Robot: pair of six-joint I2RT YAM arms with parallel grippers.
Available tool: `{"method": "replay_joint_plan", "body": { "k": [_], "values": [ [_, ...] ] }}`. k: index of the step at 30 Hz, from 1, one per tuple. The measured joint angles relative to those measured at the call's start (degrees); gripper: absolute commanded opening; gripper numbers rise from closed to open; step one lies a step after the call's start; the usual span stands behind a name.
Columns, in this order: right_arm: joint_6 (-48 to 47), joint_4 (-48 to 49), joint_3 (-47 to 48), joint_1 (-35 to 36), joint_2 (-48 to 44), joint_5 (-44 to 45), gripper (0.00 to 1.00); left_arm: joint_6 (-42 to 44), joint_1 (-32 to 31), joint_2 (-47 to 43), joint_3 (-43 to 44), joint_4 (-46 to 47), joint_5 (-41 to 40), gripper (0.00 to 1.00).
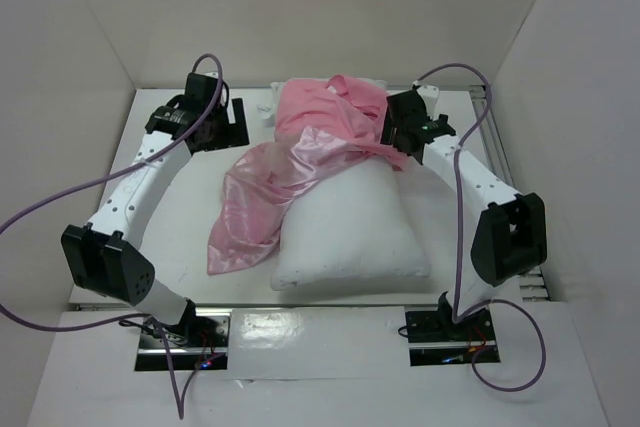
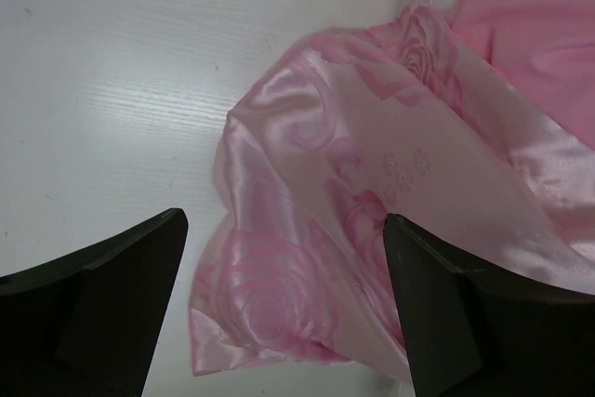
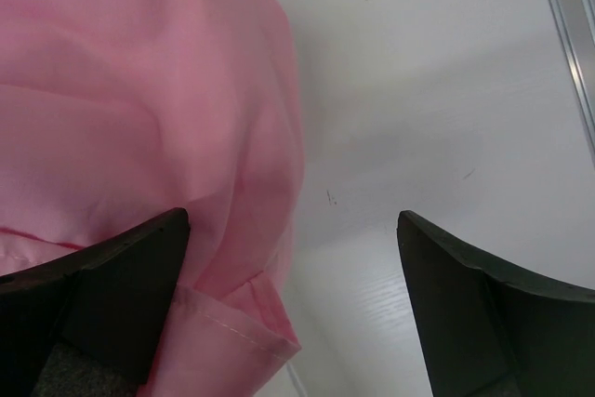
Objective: Put the pillow into the pillowcase
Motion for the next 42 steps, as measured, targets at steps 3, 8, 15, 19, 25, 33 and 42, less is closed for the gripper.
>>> {"method": "replay_joint_plan", "body": {
  "k": [3, 8, 15, 19, 25, 33, 42],
  "values": [
    [0.0, -0.1, -0.7, 0.0, -0.7, -1.6, 1.00, -0.3, -0.5, 0.0, 0.4, -0.9, 2.0, 1.00],
    [-0.8, -0.9, -1.4, 0.5, -4.1, -3.6, 1.00, -0.2, -2.1, 0.0, 0.4, -0.3, 6.4, 1.00],
    [-2.2, -4.0, -3.2, 1.9, -12.8, -8.4, 1.00, 0.0, -6.6, 0.7, 1.5, 0.5, 11.3, 1.00],
    [-2.7, -6.9, -4.0, 2.6, -18.4, -11.5, 1.00, 0.2, -11.0, 3.8, 5.3, 1.7, 12.3, 1.00],
    [-3.0, -10.6, -4.5, 7.0, -23.6, -17.9, 1.00, -0.3, -15.3, 10.3, 9.0, 4.9, 16.2, 0.88],
    [2.9, -11.6, -12.7, 22.8, -23.1, -23.0, 1.00, -1.3, -14.0, 21.6, 20.1, 2.4, 18.8, 0.00],
    [12.5, -10.3, -15.3, 23.3, -16.0, -17.3, 0.00, -3.5, -0.1, 13.2, 28.4, 1.2, 18.5, 0.00]
  ]
}}
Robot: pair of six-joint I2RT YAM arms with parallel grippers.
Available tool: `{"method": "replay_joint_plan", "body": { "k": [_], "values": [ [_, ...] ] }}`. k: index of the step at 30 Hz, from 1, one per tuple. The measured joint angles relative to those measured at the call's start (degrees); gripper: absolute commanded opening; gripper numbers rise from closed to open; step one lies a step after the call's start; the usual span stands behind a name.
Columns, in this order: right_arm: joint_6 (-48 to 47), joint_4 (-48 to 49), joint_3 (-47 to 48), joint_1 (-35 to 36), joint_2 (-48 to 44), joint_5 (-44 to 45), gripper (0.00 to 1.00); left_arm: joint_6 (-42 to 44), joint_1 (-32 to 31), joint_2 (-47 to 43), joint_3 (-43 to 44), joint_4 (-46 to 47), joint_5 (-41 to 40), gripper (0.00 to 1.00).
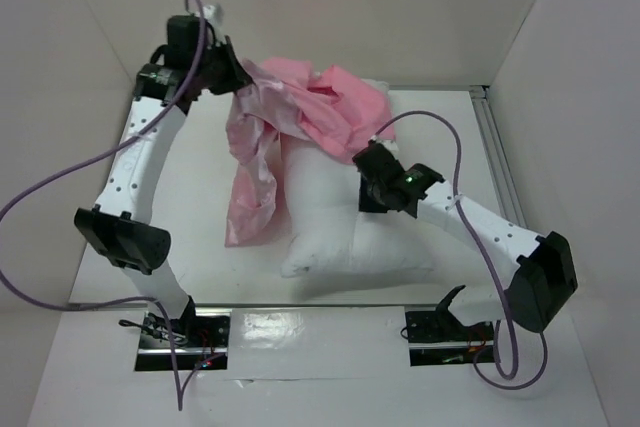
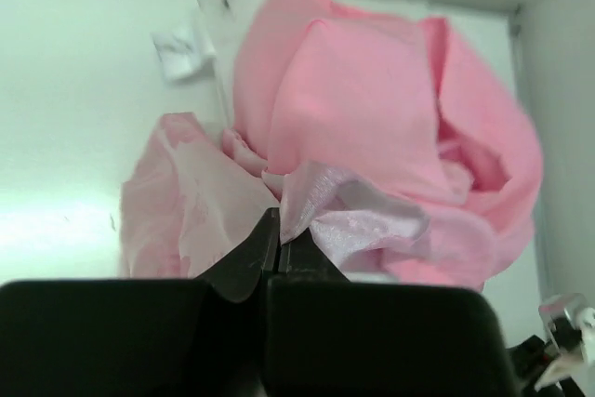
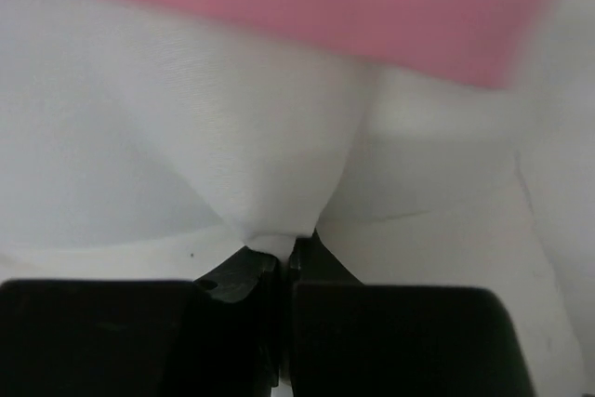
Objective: Put the pillow into the pillowcase
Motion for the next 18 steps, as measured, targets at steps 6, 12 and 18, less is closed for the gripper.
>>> {"method": "replay_joint_plan", "body": {
  "k": [6, 12, 18],
  "values": [
    [-3.9, -3.2, 11.3, -21.1, 0.6, 3.6, 0.00, -1.6, 7.7, -3.7, 8.6, 1.7, 3.4, 0.00],
    [-11.3, -5.1, 20.4, -33.3, -2.1, 10.7, 0.00, -3.3, 12.6, -3.3, 10.6, 3.2, 9.8, 0.00],
    [-14.1, -7.5, 8.4, -33.8, -9.0, 8.1, 0.70, -4.5, 14.4, -2.9, 6.6, 3.6, 13.7, 0.00]
  ]
}}
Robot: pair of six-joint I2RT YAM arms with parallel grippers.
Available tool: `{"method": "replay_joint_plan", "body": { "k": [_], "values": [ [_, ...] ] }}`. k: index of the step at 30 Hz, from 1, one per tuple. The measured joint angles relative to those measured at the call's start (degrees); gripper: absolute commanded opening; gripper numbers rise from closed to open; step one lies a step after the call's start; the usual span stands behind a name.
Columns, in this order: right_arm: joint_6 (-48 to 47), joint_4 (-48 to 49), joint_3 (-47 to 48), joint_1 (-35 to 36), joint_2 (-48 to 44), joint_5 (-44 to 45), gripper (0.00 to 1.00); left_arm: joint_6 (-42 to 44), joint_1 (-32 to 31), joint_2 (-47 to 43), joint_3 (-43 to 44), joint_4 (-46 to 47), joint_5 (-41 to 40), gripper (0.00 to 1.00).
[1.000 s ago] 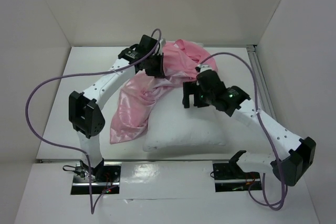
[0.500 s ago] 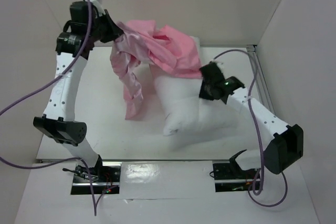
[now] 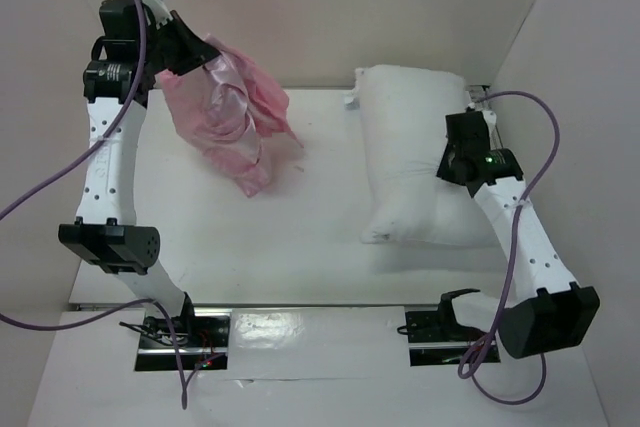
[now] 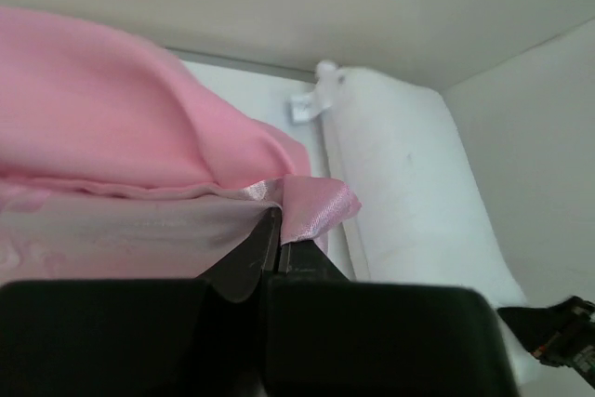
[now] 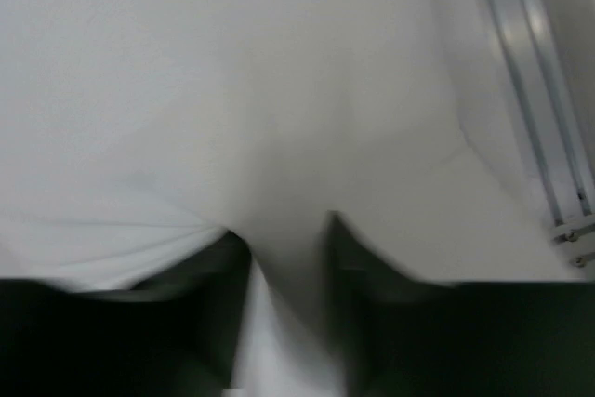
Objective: Put the pillow into the pillowcase
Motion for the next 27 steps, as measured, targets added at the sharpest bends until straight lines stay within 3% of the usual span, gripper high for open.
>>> {"method": "replay_joint_plan", "body": {
  "k": [2, 3, 8, 14, 20, 27],
  "values": [
    [-0.4, -0.5, -1.5, 1.8, 0.9, -1.9, 0.86, 0.0, 0.0, 0.0, -1.1, 0.0, 1.0, 0.00],
    [-0.6, 0.3, -1.5, 3.7, 1.4, -2.7, 0.88, 0.1, 0.2, 0.0, -1.7, 0.0, 1.6, 0.00],
    [-2.8, 5.3, 4.7, 17.8, 5.5, -3.2, 0.93, 0.2, 0.3, -1.0, -3.2, -0.5, 3.4, 0.00],
    [-8.4, 15.6, 10.9, 35.1, 17.7, 0.7, 1.00, 0.3, 0.7, -5.6, -3.5, -1.0, 5.6, 0.00],
    [-14.1, 20.0, 14.3, 36.2, 31.6, 1.0, 1.00, 0.5, 1.2, -10.3, -4.3, -1.1, 8.3, 0.00],
    [-18.1, 22.2, 23.9, 35.5, 40.5, 6.2, 1.00, 2.2, 1.6, -10.9, -4.3, -3.1, 9.7, 0.00]
  ]
}}
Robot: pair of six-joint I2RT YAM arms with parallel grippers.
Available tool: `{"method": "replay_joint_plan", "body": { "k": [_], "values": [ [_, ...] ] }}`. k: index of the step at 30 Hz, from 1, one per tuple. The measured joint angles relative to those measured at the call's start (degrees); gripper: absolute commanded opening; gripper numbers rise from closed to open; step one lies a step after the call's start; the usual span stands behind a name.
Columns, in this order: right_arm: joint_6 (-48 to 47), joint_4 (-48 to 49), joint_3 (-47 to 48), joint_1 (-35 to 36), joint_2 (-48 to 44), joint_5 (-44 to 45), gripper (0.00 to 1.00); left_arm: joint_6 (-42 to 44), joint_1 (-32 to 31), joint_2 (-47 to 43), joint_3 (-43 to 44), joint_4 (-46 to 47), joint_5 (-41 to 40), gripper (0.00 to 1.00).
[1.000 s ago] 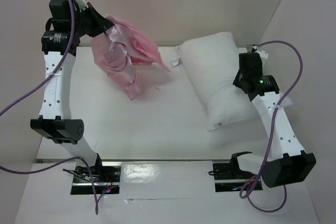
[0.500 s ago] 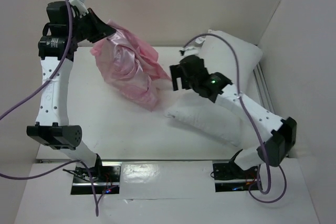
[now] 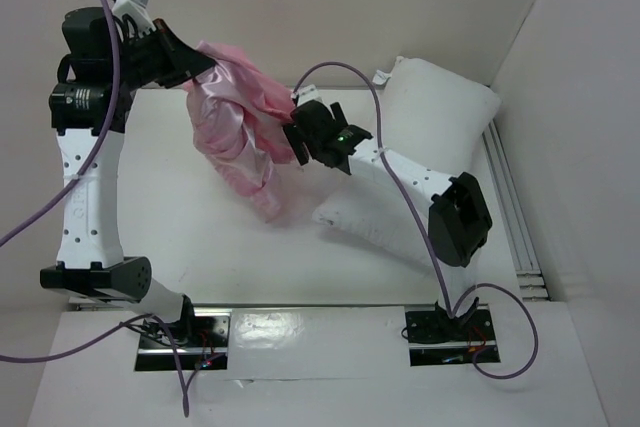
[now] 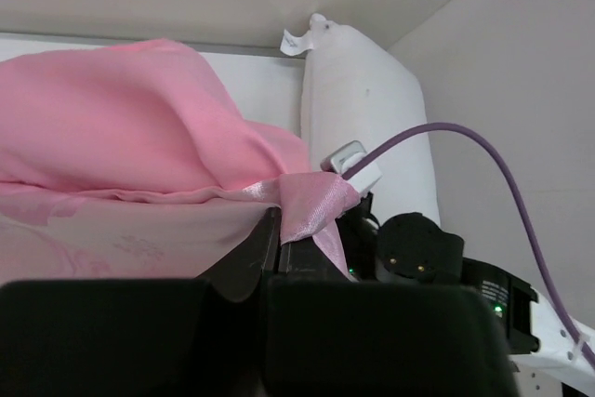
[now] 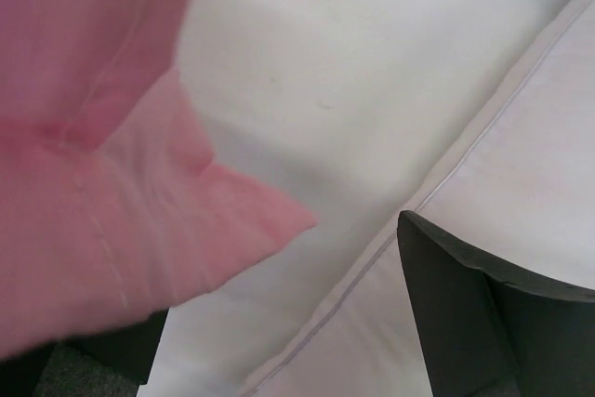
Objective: Put the pillow into the pillowcase
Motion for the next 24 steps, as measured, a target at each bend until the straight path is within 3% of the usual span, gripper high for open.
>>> {"method": "replay_joint_plan", "body": {
  "k": [5, 7, 9, 11, 12, 15, 19, 24],
  "values": [
    [-1.7, 3.5, -0.9, 1.9, -0.9, 2.8, 0.98, 1.3, 1.1, 0.0, 0.0, -1.7, 0.2, 0.00],
    [-2.1, 5.3, -1.6, 2.3, -1.3, 1.3, 0.87, 1.5, 1.4, 0.0, 0.0, -2.3, 0.7, 0.00],
    [-2.7, 7.1, -2.0, 2.3, -1.6, -1.4, 0.59, 1.5, 1.5, 0.0, 0.0, -2.6, 1.1, 0.00],
    [-3.2, 9.7, -2.7, 1.7, -1.6, -6.3, 0.23, 1.7, 1.5, 0.0, 0.0, -2.9, 1.3, 0.00],
    [-3.2, 10.5, -2.9, 1.3, -1.6, -9.0, 0.00, 2.1, 1.7, 0.0, 0.0, -3.0, 1.5, 0.00],
    [-2.3, 12.0, -3.3, 0.0, -1.6, -14.4, 0.00, 2.6, 2.0, 0.0, 0.0, -3.1, 2.1, 0.00],
    [-2.3, 12.4, -1.6, -2.4, -1.5, -15.3, 0.00, 2.8, 2.8, 0.3, 0.1, -3.1, 2.9, 0.00],
    [-2.3, 12.3, 7.9, -8.8, -1.5, -12.8, 0.00, 3.0, 3.9, 5.1, 3.3, -3.1, 2.8, 0.00]
  ]
}}
